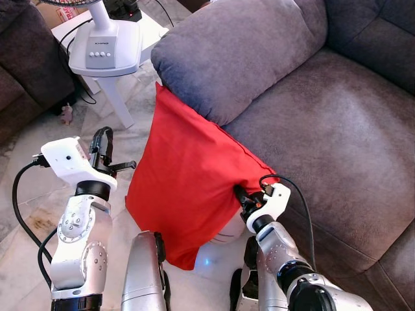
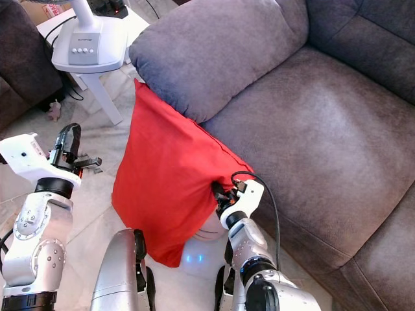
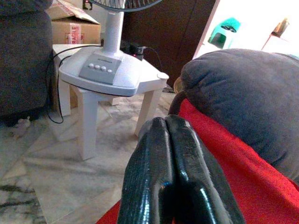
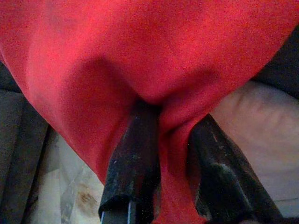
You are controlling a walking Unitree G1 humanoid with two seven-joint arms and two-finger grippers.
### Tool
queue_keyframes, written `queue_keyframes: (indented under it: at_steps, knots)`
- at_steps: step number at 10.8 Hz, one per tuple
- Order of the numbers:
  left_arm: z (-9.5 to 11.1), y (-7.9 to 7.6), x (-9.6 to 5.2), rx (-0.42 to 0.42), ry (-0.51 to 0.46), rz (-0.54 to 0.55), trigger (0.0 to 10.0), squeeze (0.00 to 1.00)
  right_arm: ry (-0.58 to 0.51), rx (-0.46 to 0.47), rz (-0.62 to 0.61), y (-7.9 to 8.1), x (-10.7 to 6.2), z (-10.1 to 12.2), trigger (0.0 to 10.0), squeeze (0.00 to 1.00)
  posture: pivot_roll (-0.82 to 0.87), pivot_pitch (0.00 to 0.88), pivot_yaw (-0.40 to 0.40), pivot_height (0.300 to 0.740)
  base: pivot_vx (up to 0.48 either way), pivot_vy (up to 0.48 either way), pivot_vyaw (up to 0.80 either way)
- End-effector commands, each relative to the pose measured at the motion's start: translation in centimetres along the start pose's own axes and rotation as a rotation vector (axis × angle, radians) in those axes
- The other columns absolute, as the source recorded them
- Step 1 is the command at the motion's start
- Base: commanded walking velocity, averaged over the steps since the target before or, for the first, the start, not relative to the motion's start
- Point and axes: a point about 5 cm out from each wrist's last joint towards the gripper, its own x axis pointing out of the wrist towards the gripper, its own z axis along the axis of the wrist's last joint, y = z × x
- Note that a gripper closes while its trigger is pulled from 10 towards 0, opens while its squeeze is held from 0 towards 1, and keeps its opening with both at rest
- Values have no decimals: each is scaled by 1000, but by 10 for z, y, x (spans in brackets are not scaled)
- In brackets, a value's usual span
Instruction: Move the pillow to the sofa from floor
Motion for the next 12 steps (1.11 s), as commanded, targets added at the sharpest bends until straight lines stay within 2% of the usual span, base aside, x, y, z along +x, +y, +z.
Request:
queue_keyframes:
  at_steps: [1,2,4,5,6,7,8,9,12]
  knots:
    - [-6,6,-2,0,24,17,10000,0,-3,14,-13,-1,-1,-4,0,0,227,332,-36,577,0,0,0]
    - [-7,7,-4,21,32,11,10000,0,6,-6,1,1,-1,-5,0,0,225,323,-37,577,0,0,0]
    - [-28,15,-16,66,118,9,10000,0,33,-69,-10,2,0,-6,0,0,221,254,-38,577,0,0,0]
    - [-35,21,-19,73,143,30,10000,0,50,-114,-15,2,0,-7,3961,0,220,243,-38,577,0,0,0]
    - [-44,35,-21,89,172,78,10000,0,63,-189,-27,0,0,-5,10000,0,216,200,-39,577,0,0,0]
    - [-48,39,-21,92,183,87,10000,0,57,-221,-45,-2,0,0,10000,0,207,166,-41,577,0,0,0]
    - [-52,40,-24,102,191,83,10000,0,43,-291,-59,-4,0,5,10000,0,200,145,-44,577,0,0,0]
    - [-62,37,-26,180,215,41,10000,0,9,-377,-43,1,3,13,10000,0,175,111,-38,577,0,0,0]
    - [-74,30,-26,218,218,27,10000,0,-16,-453,-52,-2,1,19,10000,0,163,79,-47,577,0,0,0]
